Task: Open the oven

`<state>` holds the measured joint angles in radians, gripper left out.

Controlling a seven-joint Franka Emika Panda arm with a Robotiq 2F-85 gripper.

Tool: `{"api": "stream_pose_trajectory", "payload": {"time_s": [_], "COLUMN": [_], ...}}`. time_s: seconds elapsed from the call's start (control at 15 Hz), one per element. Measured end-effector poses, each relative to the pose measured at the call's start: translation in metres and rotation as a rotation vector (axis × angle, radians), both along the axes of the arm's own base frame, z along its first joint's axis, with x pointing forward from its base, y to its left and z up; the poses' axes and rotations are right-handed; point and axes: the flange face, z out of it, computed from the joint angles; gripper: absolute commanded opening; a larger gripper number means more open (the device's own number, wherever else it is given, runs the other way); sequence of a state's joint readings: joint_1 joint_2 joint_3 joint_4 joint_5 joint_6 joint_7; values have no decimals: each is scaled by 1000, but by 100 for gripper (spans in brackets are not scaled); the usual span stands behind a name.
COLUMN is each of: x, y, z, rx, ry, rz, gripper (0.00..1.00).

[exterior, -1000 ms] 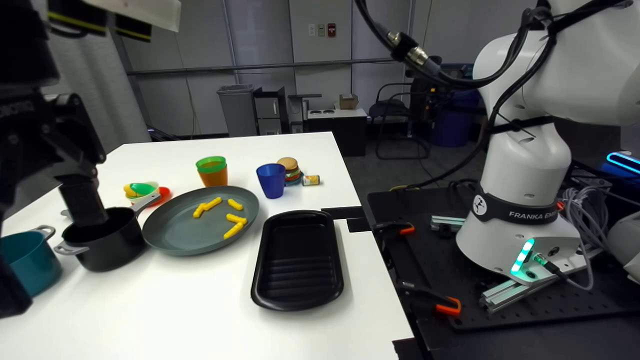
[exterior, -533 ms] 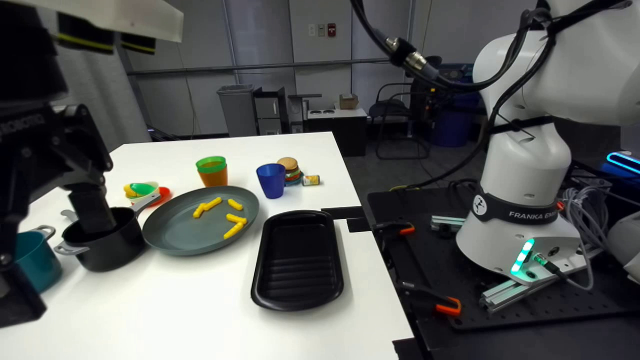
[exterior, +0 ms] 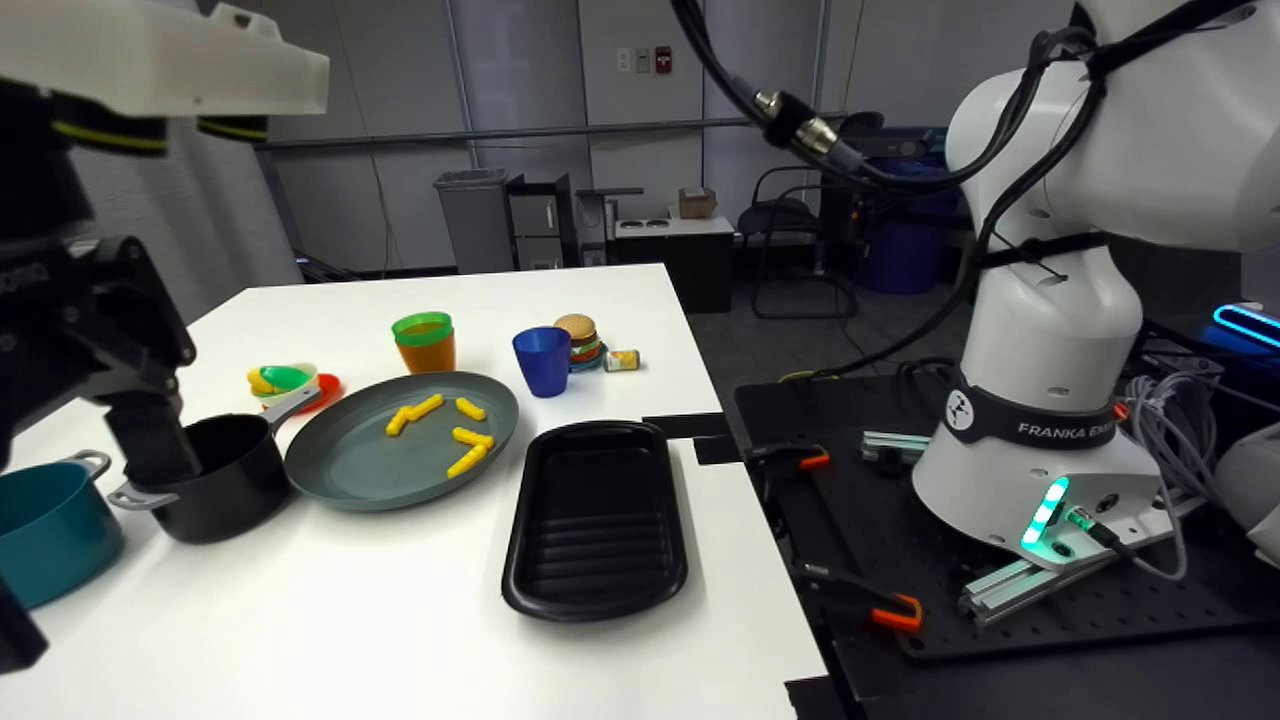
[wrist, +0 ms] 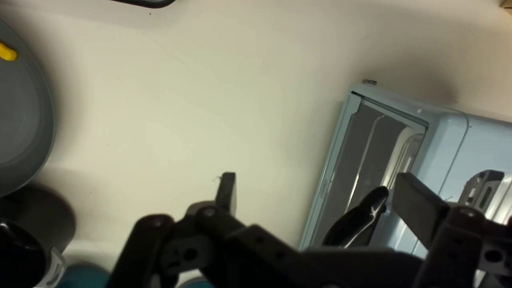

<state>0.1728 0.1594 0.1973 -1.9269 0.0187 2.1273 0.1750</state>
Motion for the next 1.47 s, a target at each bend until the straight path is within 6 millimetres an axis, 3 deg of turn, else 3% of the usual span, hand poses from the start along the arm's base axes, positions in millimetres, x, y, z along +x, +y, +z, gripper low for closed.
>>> {"api": "stream_pose_trajectory", "payload": {"time_s": [0.73,1.47], "x": [39,56], "y": [15,24], "z": [-2,-20], "rx": [22,28], "ry": [-69,-57], "rz": [14,17], "gripper": [100,100]}}
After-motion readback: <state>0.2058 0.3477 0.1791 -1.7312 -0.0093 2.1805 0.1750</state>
